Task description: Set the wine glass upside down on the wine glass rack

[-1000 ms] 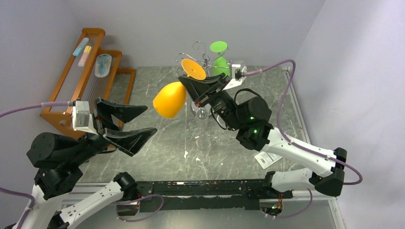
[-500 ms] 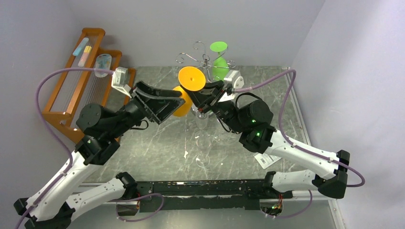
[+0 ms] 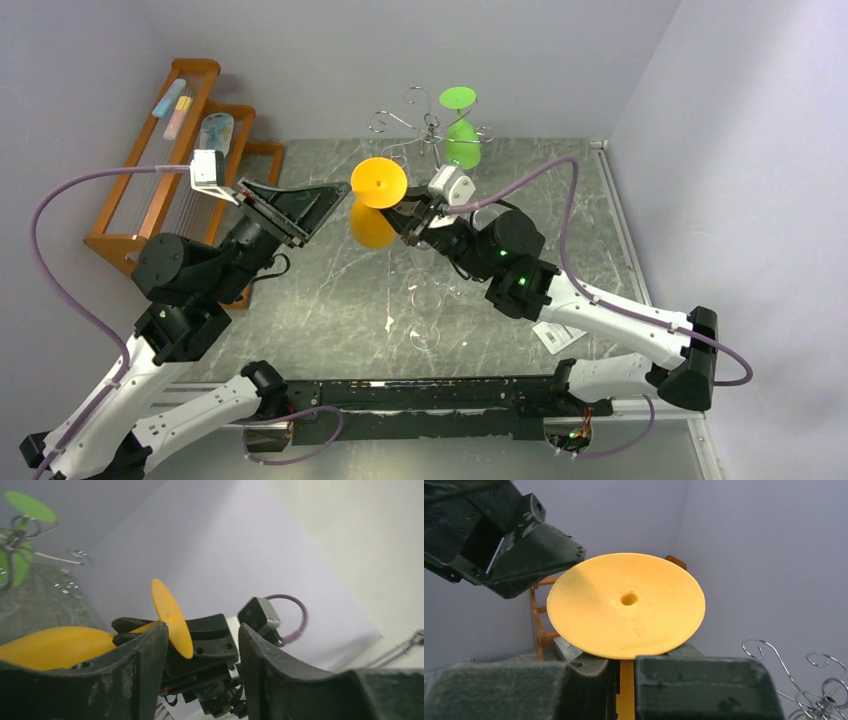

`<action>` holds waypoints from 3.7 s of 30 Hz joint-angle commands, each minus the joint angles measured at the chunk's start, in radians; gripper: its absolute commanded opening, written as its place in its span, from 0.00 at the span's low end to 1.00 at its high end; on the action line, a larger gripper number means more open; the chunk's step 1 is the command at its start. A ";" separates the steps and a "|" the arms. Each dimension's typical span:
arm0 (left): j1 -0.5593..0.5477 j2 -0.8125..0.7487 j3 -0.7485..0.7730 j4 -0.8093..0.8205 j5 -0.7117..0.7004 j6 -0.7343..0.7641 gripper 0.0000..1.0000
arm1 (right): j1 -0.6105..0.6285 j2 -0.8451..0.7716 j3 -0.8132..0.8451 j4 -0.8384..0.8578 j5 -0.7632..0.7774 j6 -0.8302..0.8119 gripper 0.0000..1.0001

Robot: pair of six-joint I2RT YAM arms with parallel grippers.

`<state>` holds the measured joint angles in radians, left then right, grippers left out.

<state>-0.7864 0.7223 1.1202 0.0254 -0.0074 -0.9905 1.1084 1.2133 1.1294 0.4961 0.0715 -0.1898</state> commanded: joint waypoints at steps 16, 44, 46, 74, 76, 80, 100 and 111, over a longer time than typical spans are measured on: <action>-0.004 0.068 0.093 -0.281 -0.050 0.014 0.05 | 0.002 0.048 0.038 -0.063 -0.142 -0.093 0.00; 0.029 0.414 0.345 -0.281 -0.480 0.256 0.05 | -0.005 -0.355 -0.236 -0.097 -0.004 0.297 0.75; 0.056 0.440 0.347 -0.263 -0.455 0.251 0.05 | -0.004 -0.359 -0.225 -0.121 -0.009 0.318 0.75; 0.360 0.675 0.222 0.024 0.134 -0.091 0.05 | -0.003 -0.369 -0.174 -0.257 0.033 0.400 0.73; 0.360 0.690 0.215 0.058 0.144 -0.120 0.05 | -0.003 -0.393 -0.176 -0.273 0.033 0.396 0.73; 0.360 0.714 0.227 0.073 0.113 -0.135 0.05 | -0.003 -0.437 -0.183 -0.298 0.034 0.394 0.73; 0.380 0.801 0.327 0.076 0.009 -0.101 0.05 | -0.003 -0.551 -0.159 -0.422 -0.067 0.438 0.73; 0.391 0.794 0.332 0.045 -0.077 -0.081 0.05 | -0.003 -0.569 -0.170 -0.425 -0.090 0.443 0.73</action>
<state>-0.4110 1.5391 1.4391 0.0551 -0.0292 -1.0950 1.1046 0.6556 0.9489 0.0937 0.0010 0.2501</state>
